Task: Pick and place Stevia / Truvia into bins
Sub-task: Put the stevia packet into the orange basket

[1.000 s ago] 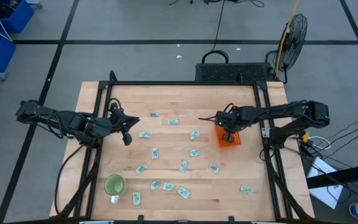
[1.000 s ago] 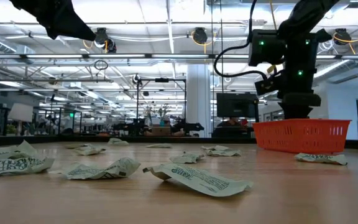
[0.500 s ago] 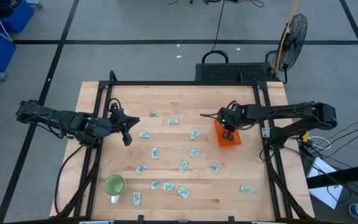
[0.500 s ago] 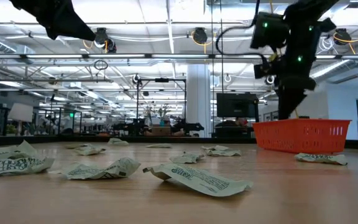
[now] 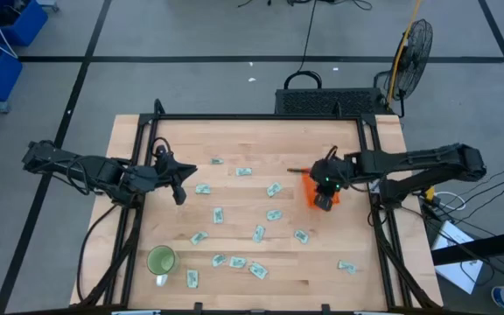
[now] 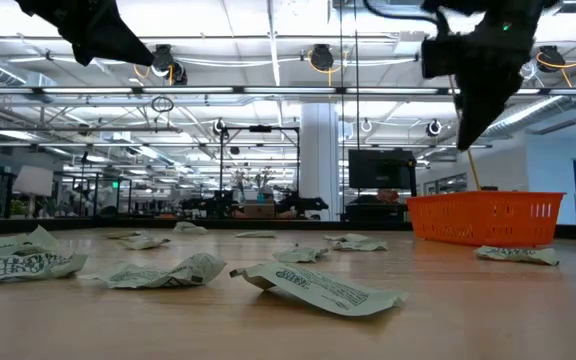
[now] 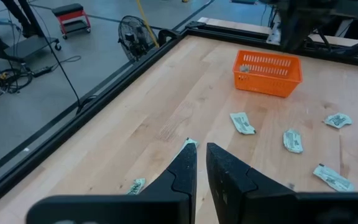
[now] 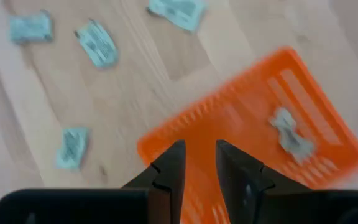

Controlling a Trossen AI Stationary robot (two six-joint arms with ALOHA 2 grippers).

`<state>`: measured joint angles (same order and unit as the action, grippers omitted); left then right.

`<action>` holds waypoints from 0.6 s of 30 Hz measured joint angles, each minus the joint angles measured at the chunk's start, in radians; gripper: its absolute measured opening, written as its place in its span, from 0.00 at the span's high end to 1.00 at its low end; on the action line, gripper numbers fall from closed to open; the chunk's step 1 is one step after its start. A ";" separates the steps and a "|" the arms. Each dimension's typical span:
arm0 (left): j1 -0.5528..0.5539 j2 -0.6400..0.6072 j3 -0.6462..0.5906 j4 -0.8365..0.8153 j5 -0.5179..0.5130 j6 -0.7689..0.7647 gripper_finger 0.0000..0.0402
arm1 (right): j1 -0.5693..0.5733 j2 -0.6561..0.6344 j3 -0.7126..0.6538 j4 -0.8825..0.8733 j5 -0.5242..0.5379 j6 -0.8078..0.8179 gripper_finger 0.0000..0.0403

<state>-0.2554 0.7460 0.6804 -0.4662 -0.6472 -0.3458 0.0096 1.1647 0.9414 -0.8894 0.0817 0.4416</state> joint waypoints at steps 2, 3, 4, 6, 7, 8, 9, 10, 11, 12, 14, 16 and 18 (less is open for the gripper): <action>0.000 0.000 0.000 0.000 -0.003 0.001 0.89 | 0.059 0.014 0.059 -0.104 0.053 0.071 0.81; 0.000 0.000 0.000 0.000 -0.004 0.001 0.89 | 0.089 0.021 0.088 -0.152 0.064 0.115 0.81; 0.000 0.000 0.000 0.001 -0.005 0.001 0.89 | 0.117 0.028 0.114 -0.192 0.070 0.159 0.81; 0.000 0.000 0.000 0.001 -0.005 -0.001 0.89 | 0.178 0.045 0.150 -0.237 0.040 0.237 0.81; 0.000 0.000 0.000 0.001 -0.005 -0.005 0.89 | 0.208 0.057 0.158 -0.246 0.004 0.270 0.81; 0.000 0.000 0.000 0.001 -0.005 -0.008 0.89 | 0.238 0.071 0.160 -0.249 -0.033 0.301 0.81; 0.000 0.000 0.000 0.001 -0.005 -0.015 0.89 | 0.268 0.086 0.160 -0.253 -0.077 0.334 0.81; 0.000 0.000 0.000 0.001 -0.005 -0.022 0.89 | 0.303 0.107 0.160 -0.257 -0.123 0.374 0.81; 0.000 0.000 0.000 0.001 -0.006 -0.026 0.89 | 0.335 0.129 0.160 -0.259 -0.171 0.420 0.81; 0.000 0.000 0.000 0.001 -0.006 -0.027 0.89 | 0.370 0.151 0.160 -0.262 -0.218 0.465 0.81; 0.000 0.000 0.000 0.001 -0.007 -0.026 0.89 | 0.442 0.198 0.159 -0.263 -0.290 0.560 0.81; 0.000 0.000 0.000 0.001 -0.007 -0.026 0.89 | 0.517 0.243 0.159 -0.262 -0.325 0.660 0.81; 0.000 0.000 0.000 0.001 -0.007 -0.026 0.89 | 0.584 0.286 0.159 -0.259 -0.345 0.756 0.81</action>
<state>-0.2554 0.7460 0.6804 -0.4652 -0.6540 -0.3721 0.5940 1.4510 1.1007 -1.1487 -0.2631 1.1980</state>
